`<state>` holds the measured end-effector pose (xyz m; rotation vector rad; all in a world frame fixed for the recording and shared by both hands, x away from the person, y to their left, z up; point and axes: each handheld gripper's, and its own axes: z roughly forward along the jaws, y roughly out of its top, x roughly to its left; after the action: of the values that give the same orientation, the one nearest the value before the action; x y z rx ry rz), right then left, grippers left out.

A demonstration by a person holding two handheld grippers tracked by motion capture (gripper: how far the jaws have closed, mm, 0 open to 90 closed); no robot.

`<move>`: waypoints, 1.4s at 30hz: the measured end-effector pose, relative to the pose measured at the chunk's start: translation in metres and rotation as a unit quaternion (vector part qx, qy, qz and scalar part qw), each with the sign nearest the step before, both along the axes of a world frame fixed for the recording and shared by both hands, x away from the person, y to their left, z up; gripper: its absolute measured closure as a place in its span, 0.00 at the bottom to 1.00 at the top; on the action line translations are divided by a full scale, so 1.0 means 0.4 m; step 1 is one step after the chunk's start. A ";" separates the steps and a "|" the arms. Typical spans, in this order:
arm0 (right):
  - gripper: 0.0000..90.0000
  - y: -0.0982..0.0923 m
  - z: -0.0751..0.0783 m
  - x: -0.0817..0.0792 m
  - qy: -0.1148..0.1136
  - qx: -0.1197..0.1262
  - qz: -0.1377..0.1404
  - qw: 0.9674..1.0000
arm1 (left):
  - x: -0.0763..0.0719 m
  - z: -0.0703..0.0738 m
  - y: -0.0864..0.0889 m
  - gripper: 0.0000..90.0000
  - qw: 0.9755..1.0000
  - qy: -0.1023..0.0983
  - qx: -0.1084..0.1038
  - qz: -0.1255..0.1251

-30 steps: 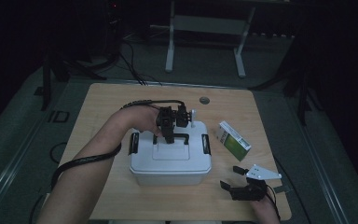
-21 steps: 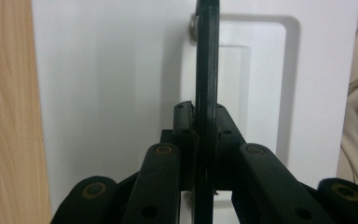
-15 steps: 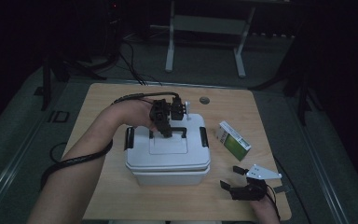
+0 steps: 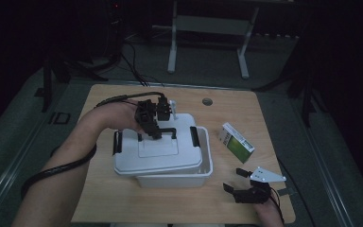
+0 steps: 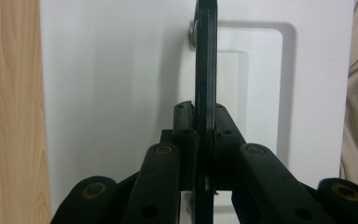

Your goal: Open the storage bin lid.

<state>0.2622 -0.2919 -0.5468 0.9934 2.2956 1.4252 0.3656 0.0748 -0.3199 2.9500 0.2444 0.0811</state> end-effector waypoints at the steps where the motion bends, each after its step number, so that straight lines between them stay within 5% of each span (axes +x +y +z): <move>1: 0.15 0.000 0.000 0.000 0.000 0.000 0.000 1.000 | -0.002 0.001 0.009 0.93 1.000 -0.001 -0.002 0.002; 12: 0.15 0.004 0.001 -0.004 -0.001 0.003 0.006 1.000 | -0.024 0.002 0.127 0.93 0.999 0.001 -0.012 0.041; 23: 0.15 0.007 0.003 -0.005 -0.004 0.002 0.006 1.000 | -0.055 -0.007 0.269 0.92 0.995 0.001 -0.018 0.094; 32: 0.15 0.009 0.003 -0.004 -0.002 0.002 0.003 1.000 | -0.079 -0.005 0.371 0.93 0.991 -0.001 -0.030 0.127; 42: 0.15 0.011 0.002 -0.003 0.000 -0.001 0.002 1.000 | -0.107 -0.015 0.498 0.93 0.983 -0.004 -0.050 0.176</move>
<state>0.2609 -0.2876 -0.5460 0.9878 2.2994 1.4244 0.3230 0.2738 -0.3260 2.7738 0.7433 0.1229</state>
